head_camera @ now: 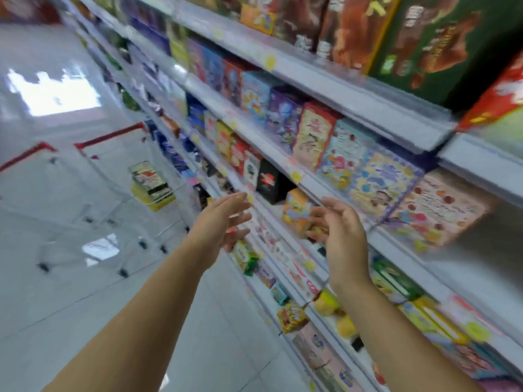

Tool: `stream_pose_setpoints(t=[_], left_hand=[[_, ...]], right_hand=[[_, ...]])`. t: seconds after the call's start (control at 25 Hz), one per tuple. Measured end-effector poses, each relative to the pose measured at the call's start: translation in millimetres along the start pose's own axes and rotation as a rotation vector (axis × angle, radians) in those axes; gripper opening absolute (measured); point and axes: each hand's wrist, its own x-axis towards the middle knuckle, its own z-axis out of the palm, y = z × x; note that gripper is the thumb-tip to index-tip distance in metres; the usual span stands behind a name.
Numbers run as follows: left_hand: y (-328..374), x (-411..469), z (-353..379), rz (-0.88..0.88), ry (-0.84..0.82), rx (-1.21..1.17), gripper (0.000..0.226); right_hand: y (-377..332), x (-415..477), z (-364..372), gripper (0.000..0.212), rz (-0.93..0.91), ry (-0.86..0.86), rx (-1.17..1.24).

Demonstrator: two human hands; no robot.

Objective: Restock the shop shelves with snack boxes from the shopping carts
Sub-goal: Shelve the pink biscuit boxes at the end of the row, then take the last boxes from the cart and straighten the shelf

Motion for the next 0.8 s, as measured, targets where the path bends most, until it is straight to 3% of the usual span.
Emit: stream_pose_setpoints(t=[0.36, 0.64, 0.8], left_hand=[[80, 71, -259, -0.012, 0.274, -0.002, 0.031], [107, 184, -378, -0.095, 0.407, -0.067, 0.036], [119, 267, -421, -0.145, 0.472, -0.118, 0.043]], right_hand=[[49, 44, 273, 0.022, 0.273, -0.144, 0.046], [111, 143, 445, 0.017, 0.366, -0.283, -0.110], [154, 224, 540, 0.022, 0.445, -0.450, -0.251]])
